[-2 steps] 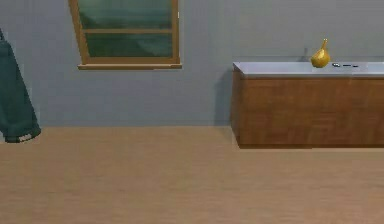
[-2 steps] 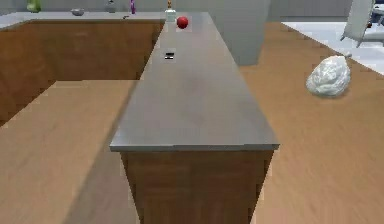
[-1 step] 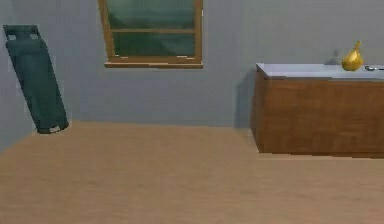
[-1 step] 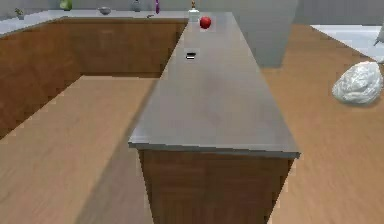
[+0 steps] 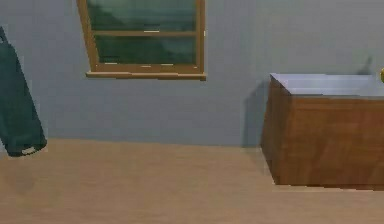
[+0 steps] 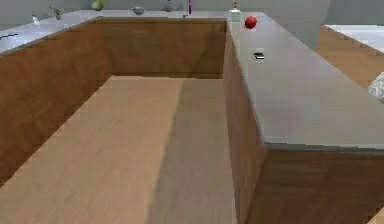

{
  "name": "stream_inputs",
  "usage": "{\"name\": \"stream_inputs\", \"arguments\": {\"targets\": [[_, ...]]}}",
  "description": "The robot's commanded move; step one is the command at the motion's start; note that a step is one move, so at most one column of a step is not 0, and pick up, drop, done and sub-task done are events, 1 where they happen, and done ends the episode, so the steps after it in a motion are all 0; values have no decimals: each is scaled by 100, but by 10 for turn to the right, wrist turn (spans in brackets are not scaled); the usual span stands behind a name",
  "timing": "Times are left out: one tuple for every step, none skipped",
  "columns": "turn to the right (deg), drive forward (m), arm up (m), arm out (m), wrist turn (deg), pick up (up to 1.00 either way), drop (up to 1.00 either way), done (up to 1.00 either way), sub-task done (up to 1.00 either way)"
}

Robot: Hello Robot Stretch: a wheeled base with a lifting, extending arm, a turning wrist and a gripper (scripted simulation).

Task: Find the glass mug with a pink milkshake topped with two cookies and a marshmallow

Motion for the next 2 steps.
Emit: {"name": "stream_inputs", "arguments": {"targets": [[420, 0, 0, 0, 0, 0, 0, 0, 0], [0, 45, 0, 0, 0, 0, 0, 0, 0]]}}
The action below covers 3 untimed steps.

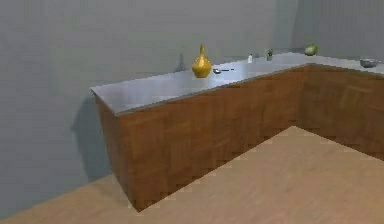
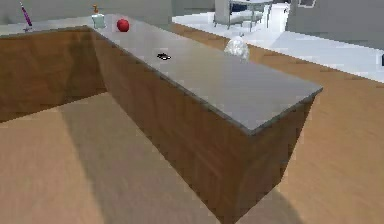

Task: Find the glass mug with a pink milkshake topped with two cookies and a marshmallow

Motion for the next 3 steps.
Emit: {"name": "stream_inputs", "arguments": {"targets": [[450, 0, 0, 0, 0, 0, 0, 0, 0], [60, 0, 0, 0, 0, 0, 0, 0, 0], [0, 100, 0, 0, 0, 0, 0, 0, 0]]}}
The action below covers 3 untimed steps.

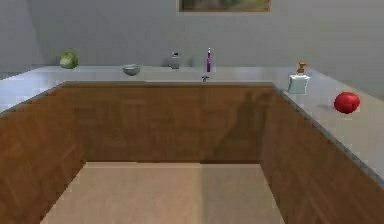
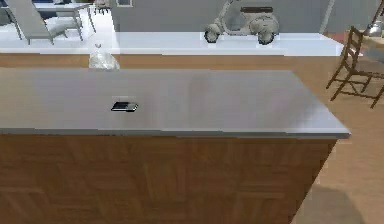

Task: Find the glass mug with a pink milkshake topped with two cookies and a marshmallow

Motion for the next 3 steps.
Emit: {"name": "stream_inputs", "arguments": {"targets": [[0, 100, 0, 0, 0, 0, 0, 0, 0], [60, 0, 0, 0, 0, 0, 0, 0, 0], [30, 0, 0, 0, 0, 0, 0, 0, 0]]}}
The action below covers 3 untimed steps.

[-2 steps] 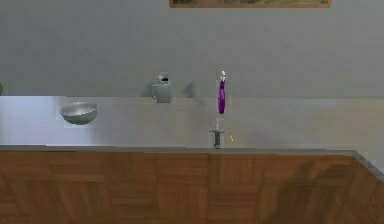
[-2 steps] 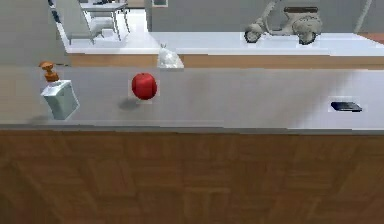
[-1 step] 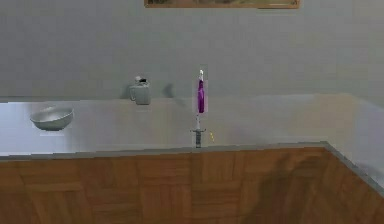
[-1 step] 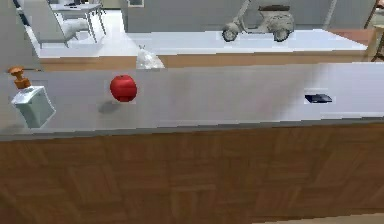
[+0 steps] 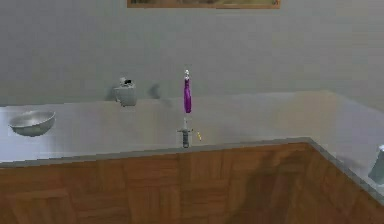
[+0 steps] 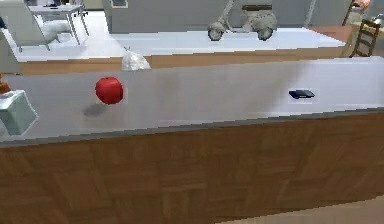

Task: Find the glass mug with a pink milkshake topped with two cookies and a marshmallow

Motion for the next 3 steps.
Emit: {"name": "stream_inputs", "arguments": {"targets": [[0, 20, 0, 0, 0, 0, 0, 0, 0], [-210, 0, 0, 0, 0, 0, 0, 0, 0], [0, 0, 0, 0, 0, 0, 0, 100, 0]]}}
